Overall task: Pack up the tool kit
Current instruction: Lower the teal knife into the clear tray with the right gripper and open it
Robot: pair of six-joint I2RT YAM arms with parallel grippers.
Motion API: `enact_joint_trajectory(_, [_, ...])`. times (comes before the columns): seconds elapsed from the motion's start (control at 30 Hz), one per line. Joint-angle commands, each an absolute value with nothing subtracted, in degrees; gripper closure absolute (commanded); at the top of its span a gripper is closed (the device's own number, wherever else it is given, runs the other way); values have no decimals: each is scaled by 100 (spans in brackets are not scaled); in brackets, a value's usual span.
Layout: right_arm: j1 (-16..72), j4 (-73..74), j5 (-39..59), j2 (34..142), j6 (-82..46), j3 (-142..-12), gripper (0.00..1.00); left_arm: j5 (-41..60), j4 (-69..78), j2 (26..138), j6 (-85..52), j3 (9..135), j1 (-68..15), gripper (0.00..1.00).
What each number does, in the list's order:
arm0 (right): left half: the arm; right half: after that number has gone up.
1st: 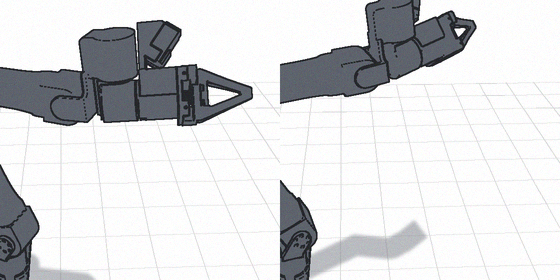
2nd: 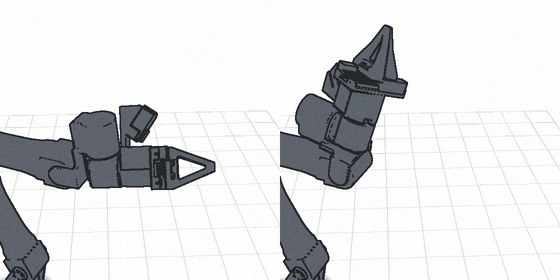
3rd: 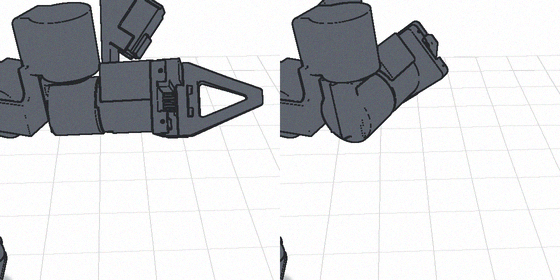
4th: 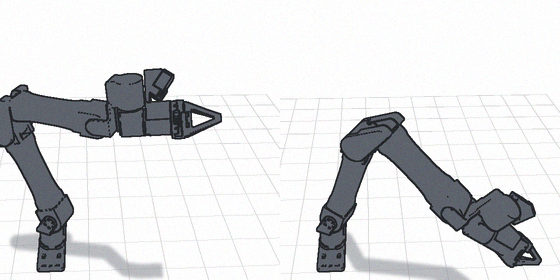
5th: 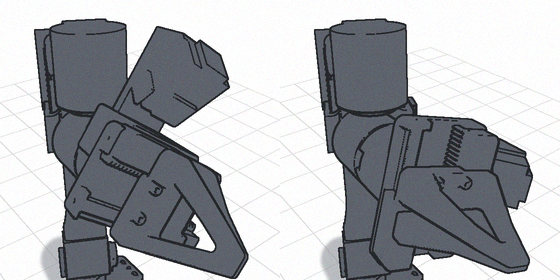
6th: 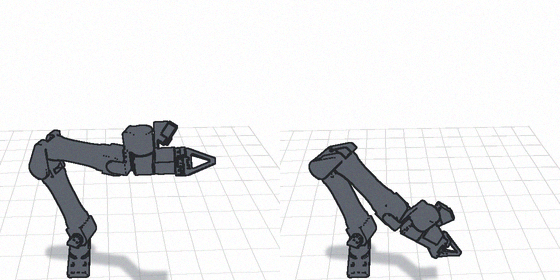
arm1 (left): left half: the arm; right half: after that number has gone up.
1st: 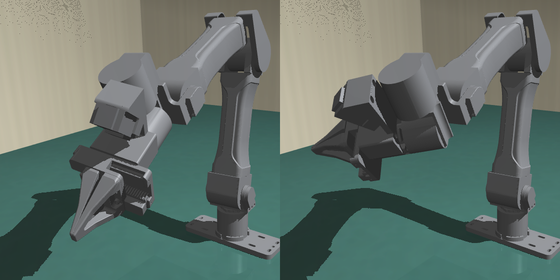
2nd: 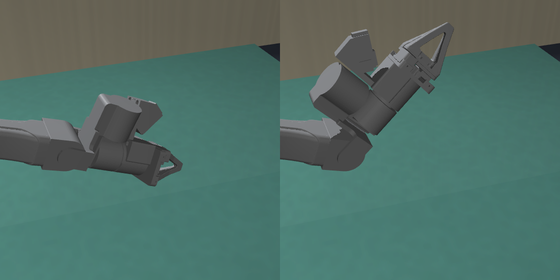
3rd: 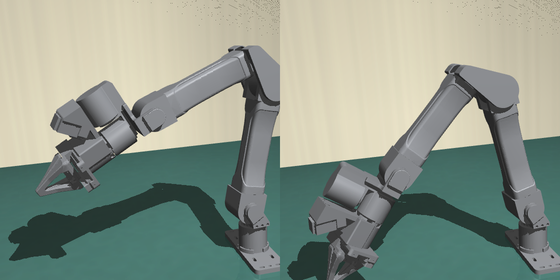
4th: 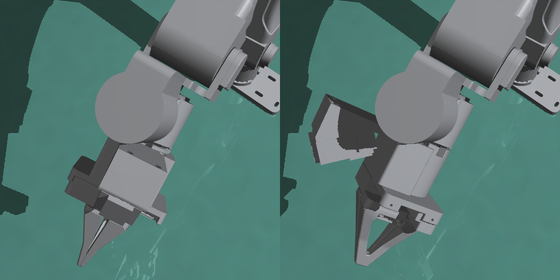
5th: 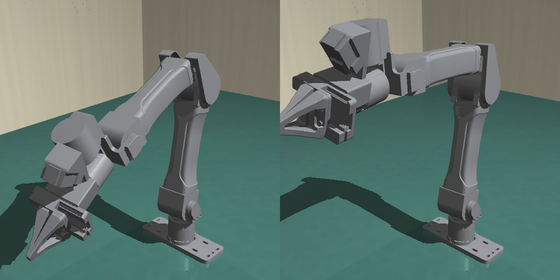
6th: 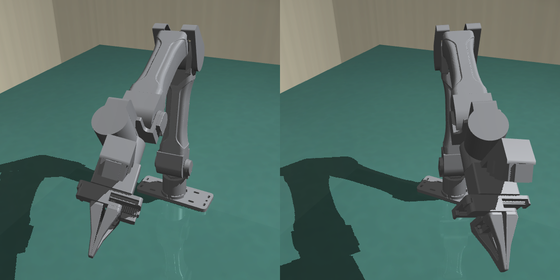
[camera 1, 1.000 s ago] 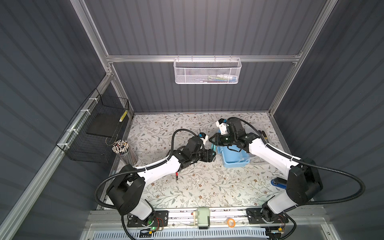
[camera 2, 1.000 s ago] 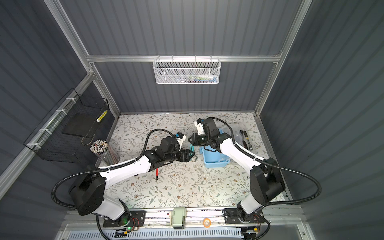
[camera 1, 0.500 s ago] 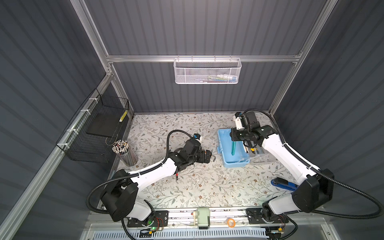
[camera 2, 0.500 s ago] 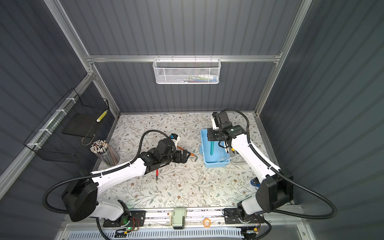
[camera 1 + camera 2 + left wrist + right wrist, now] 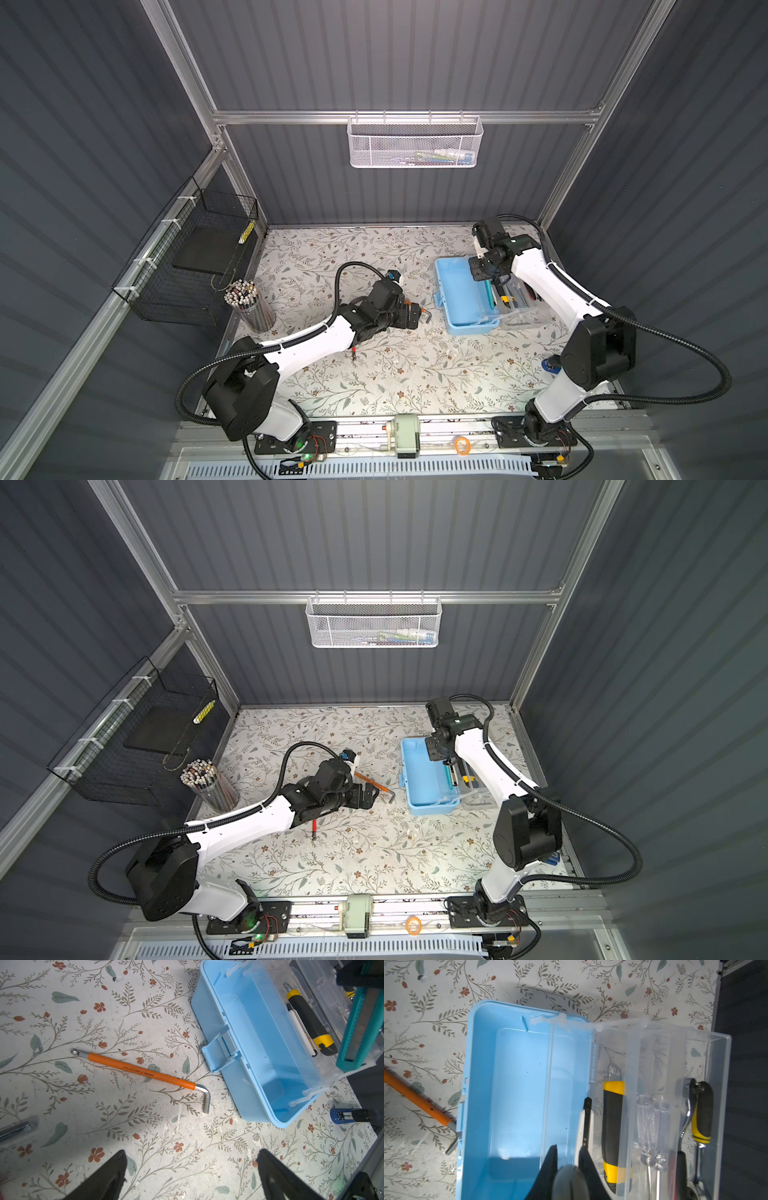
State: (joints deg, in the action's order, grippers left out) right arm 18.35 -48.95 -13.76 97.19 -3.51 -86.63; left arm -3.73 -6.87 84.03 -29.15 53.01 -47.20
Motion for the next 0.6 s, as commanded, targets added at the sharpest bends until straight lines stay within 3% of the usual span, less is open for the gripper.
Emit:
enact_joint_trajectory(0.0, [1808,-5154,-1640,9982,-210,-8899,87,-441,-798,8498,-2816,5292,-4685,1])
enact_joint_trajectory(0.37, [1807,-5263,-1700,10666,-301,-9338,87,-449,-816,8525,-2830,5233,-4685,1])
enact_joint_trajectory(0.57, [1810,-5335,-1970,10906,-255,-9344,82,-483,-801,8519,-2821,5203,-4676,1])
